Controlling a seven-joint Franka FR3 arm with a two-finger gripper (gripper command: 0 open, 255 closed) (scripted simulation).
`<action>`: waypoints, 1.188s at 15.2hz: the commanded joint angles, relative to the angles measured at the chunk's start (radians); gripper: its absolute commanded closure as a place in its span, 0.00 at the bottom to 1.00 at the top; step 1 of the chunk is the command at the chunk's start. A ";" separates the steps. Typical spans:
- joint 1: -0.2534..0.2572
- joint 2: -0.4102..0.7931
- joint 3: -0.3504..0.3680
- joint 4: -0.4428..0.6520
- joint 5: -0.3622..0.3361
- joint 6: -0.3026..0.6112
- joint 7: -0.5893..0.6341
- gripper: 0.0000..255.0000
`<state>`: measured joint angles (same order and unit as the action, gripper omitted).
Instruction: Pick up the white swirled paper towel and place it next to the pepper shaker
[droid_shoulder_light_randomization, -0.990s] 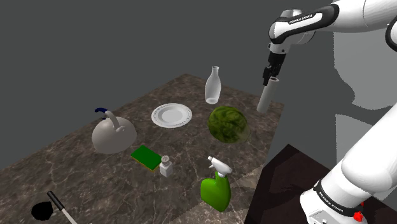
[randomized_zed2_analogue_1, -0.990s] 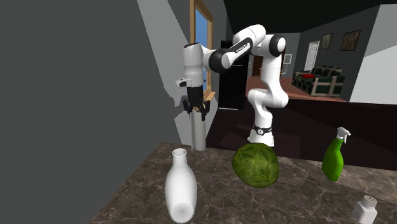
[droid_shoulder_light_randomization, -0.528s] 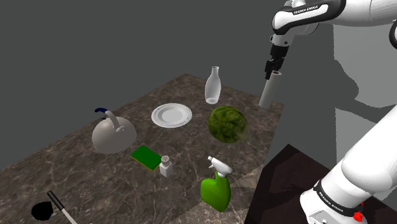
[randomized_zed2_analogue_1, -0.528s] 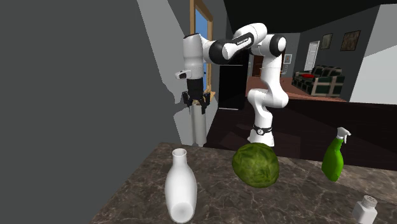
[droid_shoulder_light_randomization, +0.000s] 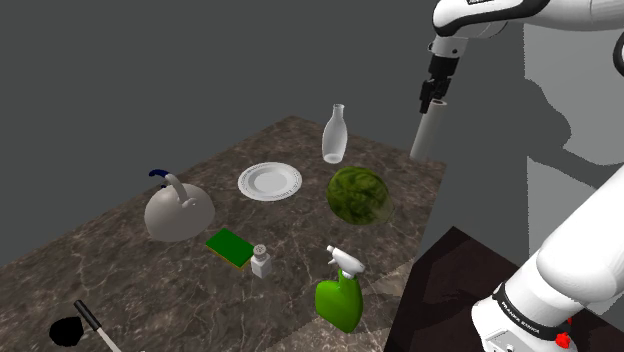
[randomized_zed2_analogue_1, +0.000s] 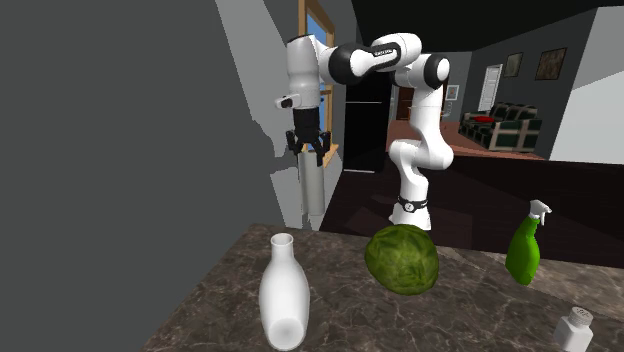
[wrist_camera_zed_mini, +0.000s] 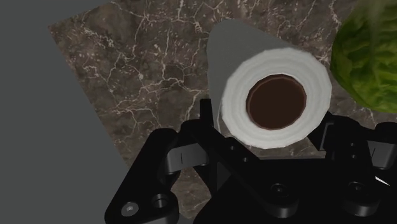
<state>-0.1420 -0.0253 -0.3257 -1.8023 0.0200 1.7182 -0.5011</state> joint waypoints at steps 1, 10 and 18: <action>0.000 -0.003 0.000 0.025 -0.001 -0.028 0.001 1.00; -0.001 0.012 -0.002 0.164 0.003 -0.152 0.000 1.00; -0.006 0.045 -0.006 0.312 0.014 -0.270 -0.005 1.00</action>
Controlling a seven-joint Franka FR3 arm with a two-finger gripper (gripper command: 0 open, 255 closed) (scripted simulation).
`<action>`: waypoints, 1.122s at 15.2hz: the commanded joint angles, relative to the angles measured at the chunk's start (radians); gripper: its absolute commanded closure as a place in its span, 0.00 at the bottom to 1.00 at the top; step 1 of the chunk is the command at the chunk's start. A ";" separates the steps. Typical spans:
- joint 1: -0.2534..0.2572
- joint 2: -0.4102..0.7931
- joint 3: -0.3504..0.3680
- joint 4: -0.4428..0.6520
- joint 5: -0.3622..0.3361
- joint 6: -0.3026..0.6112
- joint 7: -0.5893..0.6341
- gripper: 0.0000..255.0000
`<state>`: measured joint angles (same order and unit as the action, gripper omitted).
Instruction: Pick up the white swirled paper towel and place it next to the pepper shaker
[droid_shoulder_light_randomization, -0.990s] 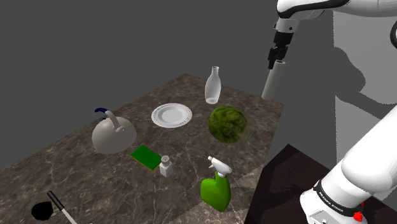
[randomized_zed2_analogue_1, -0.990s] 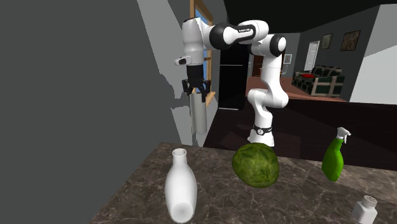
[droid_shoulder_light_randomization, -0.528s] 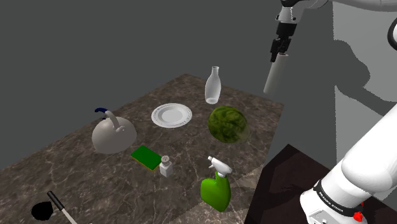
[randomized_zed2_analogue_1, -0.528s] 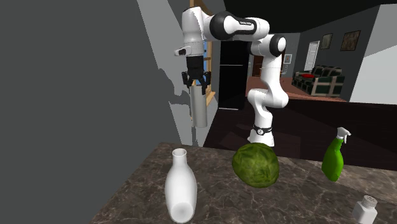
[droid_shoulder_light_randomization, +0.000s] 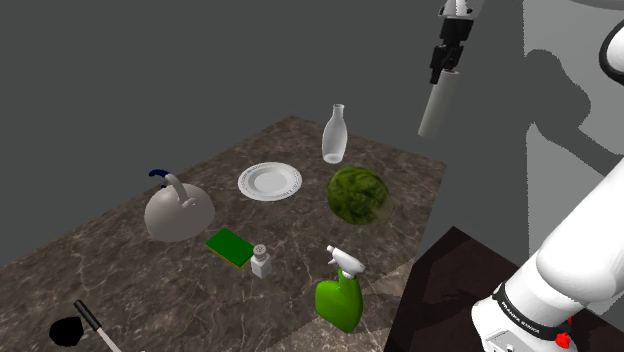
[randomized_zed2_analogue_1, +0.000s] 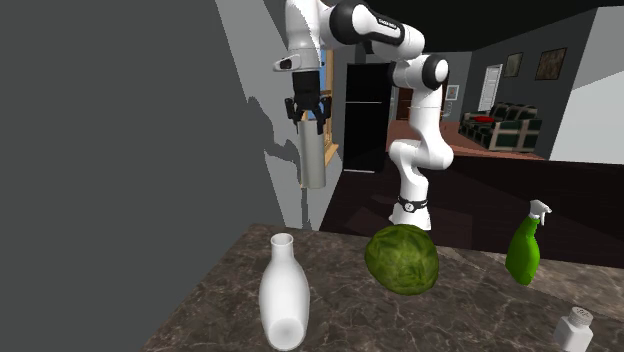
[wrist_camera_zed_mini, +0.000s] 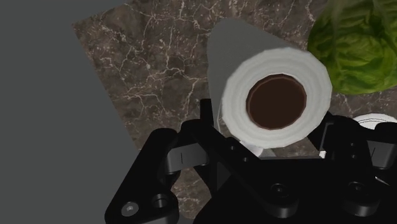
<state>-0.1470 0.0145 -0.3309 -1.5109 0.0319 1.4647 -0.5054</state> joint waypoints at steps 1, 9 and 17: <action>-0.001 0.011 -0.001 0.041 0.004 -0.031 -0.002 1.00; -0.013 0.068 -0.009 0.221 0.023 -0.158 -0.012 1.00; 0.096 -0.144 0.102 -0.026 -0.022 -0.108 0.199 1.00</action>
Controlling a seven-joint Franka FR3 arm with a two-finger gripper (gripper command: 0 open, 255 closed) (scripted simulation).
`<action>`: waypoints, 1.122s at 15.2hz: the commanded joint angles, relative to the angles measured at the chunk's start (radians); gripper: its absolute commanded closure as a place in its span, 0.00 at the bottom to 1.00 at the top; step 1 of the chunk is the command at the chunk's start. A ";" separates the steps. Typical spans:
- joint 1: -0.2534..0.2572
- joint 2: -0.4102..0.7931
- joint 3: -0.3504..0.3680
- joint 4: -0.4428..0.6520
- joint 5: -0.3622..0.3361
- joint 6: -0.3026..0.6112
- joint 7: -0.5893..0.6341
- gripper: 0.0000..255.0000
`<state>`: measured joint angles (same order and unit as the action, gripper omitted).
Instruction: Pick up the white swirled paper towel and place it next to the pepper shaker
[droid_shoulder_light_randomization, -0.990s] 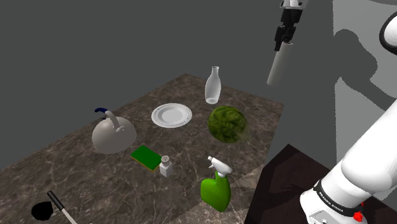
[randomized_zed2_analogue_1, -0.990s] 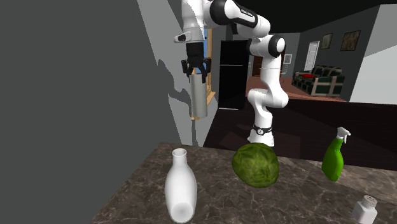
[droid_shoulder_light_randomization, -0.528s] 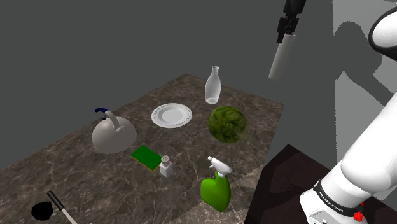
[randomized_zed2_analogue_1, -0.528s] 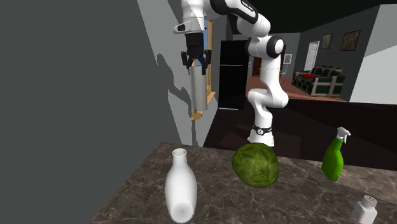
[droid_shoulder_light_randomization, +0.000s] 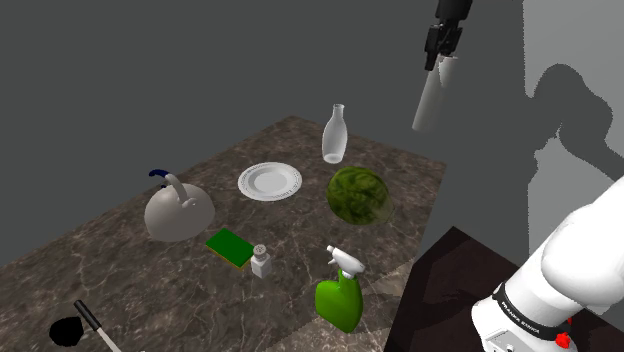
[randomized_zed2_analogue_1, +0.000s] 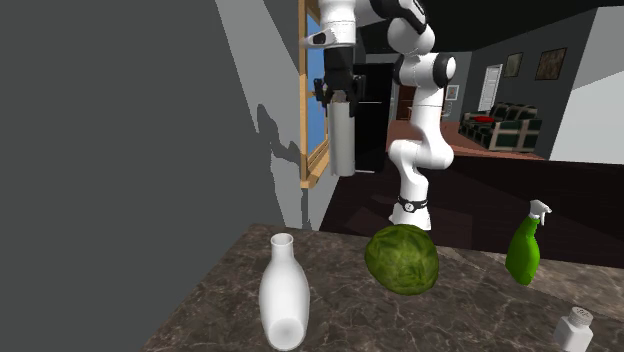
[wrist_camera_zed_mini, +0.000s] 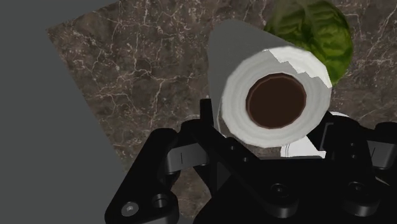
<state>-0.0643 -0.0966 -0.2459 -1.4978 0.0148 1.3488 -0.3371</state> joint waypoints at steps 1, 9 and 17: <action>0.024 -0.053 0.032 -0.061 -0.006 0.011 0.057 1.00; 0.098 -0.172 0.159 -0.189 0.013 0.027 0.262 1.00; 0.167 -0.219 0.292 -0.238 0.058 0.038 0.465 1.00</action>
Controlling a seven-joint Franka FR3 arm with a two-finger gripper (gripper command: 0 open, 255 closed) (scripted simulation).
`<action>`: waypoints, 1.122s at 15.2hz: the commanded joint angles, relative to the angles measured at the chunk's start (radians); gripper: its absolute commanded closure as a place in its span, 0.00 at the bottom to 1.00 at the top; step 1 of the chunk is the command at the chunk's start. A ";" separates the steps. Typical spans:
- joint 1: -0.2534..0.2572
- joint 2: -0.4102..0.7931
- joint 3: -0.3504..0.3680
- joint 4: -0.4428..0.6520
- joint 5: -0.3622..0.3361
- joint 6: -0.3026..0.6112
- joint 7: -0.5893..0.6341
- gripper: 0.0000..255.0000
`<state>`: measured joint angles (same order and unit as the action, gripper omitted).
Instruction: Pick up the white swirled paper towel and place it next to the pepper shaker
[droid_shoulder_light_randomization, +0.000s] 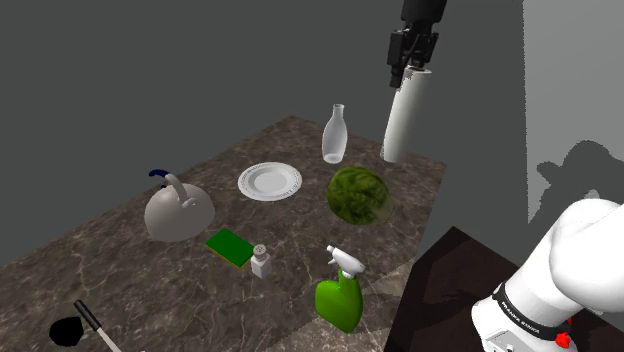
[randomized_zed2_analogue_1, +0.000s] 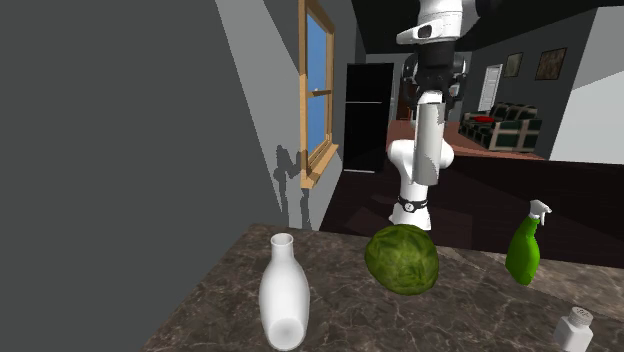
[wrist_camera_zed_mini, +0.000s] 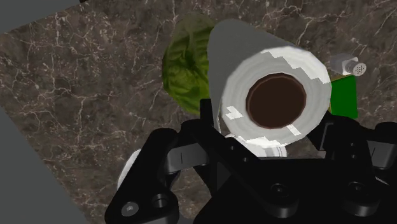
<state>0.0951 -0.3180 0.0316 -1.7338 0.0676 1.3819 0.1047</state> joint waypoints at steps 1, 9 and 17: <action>0.016 0.001 0.031 -0.003 0.011 0.007 0.048 1.00; 0.083 0.032 0.168 0.031 0.053 0.021 0.254 1.00; 0.153 0.138 0.310 0.142 0.060 0.035 0.469 1.00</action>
<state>0.2381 -0.2002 0.3208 -1.6084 0.1296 1.4111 0.5413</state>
